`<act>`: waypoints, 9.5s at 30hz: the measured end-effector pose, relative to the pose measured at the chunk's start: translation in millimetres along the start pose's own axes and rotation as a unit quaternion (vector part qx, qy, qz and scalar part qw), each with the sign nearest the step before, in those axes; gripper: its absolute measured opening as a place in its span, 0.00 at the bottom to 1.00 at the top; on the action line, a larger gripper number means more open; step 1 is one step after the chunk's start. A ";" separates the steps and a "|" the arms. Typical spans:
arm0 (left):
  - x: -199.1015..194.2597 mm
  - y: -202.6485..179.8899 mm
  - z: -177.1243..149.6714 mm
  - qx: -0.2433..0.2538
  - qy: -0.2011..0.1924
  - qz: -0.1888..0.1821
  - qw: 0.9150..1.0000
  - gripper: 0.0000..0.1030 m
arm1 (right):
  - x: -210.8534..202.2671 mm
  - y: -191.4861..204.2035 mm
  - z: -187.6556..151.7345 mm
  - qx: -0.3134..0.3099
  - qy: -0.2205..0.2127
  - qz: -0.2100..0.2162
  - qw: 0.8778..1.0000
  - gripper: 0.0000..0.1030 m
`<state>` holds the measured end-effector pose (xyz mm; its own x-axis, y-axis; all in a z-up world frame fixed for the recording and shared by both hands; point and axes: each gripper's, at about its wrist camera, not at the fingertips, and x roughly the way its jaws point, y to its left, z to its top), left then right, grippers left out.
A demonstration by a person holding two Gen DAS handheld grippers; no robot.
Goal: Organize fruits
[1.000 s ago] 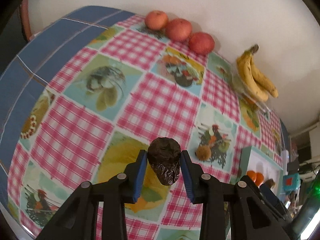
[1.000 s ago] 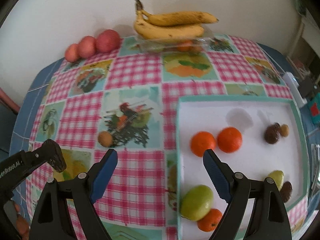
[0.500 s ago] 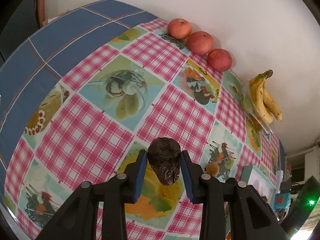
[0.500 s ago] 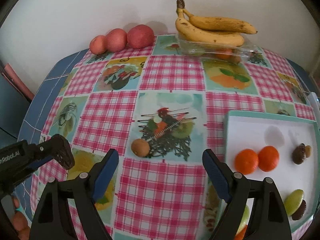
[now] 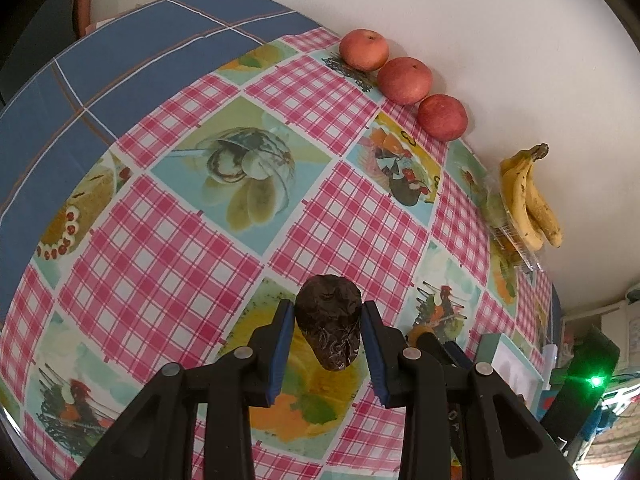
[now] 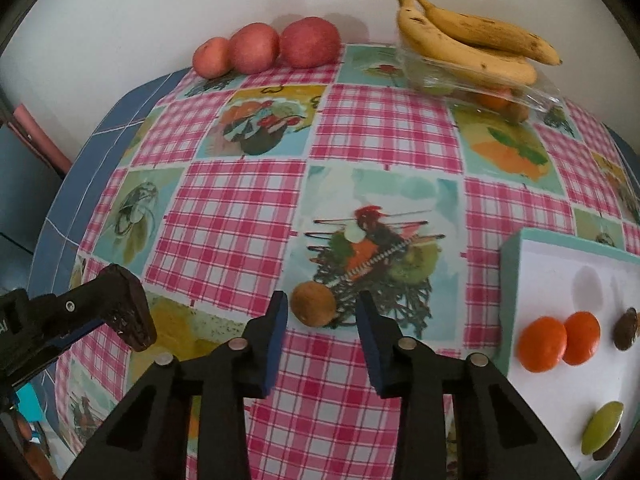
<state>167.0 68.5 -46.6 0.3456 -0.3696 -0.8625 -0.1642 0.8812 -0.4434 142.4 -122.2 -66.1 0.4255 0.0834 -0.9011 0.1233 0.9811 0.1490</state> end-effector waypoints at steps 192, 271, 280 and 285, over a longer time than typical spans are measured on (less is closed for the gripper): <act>-36.4 -119.8 -142.1 0.282 -0.062 0.256 0.923 1.00 | -135.8 -140.9 -108.4 0.115 -0.038 -0.084 0.989 0.85; -93.9 -76.0 -166.2 0.238 -0.074 0.193 0.949 1.00 | -177.3 -106.7 -149.6 0.058 -0.082 -0.075 0.992 0.85; -95.4 -76.7 -167.9 0.240 -0.076 0.191 0.949 1.00 | -177.2 -106.0 -150.0 0.058 -0.082 -0.075 0.992 0.85; -96.7 -77.6 -169.6 0.241 -0.077 0.190 0.948 1.00 | -177.2 -105.9 -149.6 0.059 -0.082 -0.075 0.992 0.85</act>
<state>-10.3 -14.2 29.9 0.4833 0.0175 -0.8753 0.1244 0.9883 0.0885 -80.2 -214.8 16.9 0.5328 -0.1014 -0.8401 0.2957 0.9525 0.0725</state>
